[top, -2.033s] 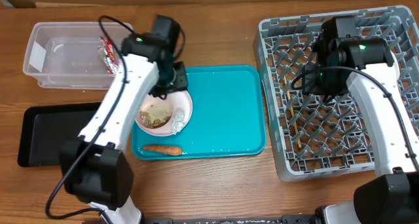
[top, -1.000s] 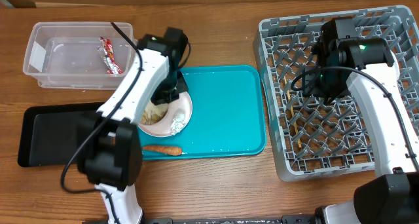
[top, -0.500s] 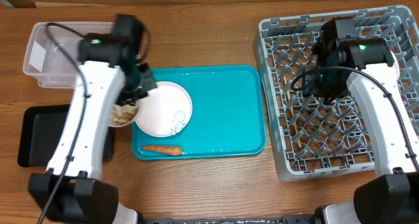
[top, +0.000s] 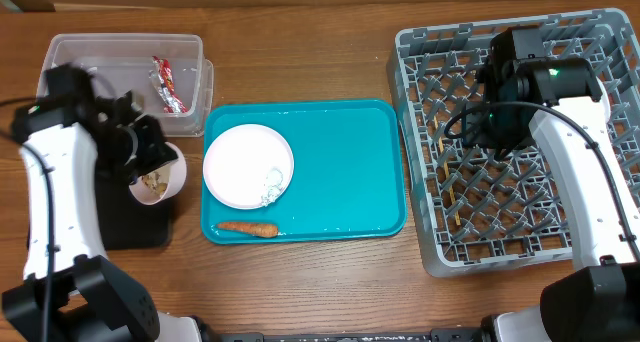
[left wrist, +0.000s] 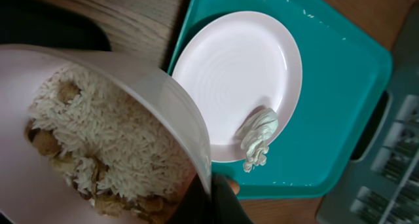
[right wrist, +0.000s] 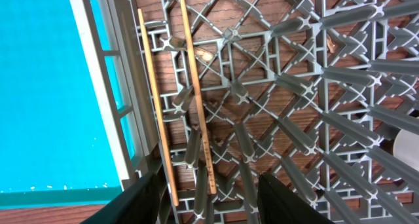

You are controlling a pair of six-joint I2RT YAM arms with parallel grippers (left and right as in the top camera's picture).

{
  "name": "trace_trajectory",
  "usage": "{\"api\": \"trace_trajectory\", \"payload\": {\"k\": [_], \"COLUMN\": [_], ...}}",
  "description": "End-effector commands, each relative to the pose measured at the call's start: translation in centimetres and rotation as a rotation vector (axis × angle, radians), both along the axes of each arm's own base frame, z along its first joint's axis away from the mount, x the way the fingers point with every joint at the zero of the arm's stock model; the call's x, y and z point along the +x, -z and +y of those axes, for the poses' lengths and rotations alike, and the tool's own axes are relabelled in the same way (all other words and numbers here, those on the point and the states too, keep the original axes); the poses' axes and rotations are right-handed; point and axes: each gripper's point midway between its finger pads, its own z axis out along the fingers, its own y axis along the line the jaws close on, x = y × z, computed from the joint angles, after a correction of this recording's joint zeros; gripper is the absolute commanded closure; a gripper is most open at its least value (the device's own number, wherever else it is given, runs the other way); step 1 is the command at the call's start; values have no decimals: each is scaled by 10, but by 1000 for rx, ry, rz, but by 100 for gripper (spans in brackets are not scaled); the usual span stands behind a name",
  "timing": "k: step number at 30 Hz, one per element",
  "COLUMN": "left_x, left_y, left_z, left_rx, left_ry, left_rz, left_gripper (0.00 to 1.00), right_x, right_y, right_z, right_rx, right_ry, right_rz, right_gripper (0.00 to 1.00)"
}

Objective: Sort waste into correct bins and load items into the dishwasher
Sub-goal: 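Tip the pink bowl over the black tray to dump the rice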

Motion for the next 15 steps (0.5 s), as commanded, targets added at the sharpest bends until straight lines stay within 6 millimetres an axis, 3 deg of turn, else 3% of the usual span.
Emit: {"api": "trace_trajectory", "payload": {"k": [1, 15], "left_x": [0, -11], "left_y": [-10, 20], "left_z": [-1, 66], "left_rx": [-196, -585], "left_ry": [97, -167], "left_rz": [-203, -443], "left_gripper": [96, 96], "right_x": [3, 3], "right_y": [-12, -12], "right_z": [2, 2], "right_rx": [12, 12], "right_ry": [0, 0], "right_rz": [-40, -40], "right_gripper": [50, 50]}}
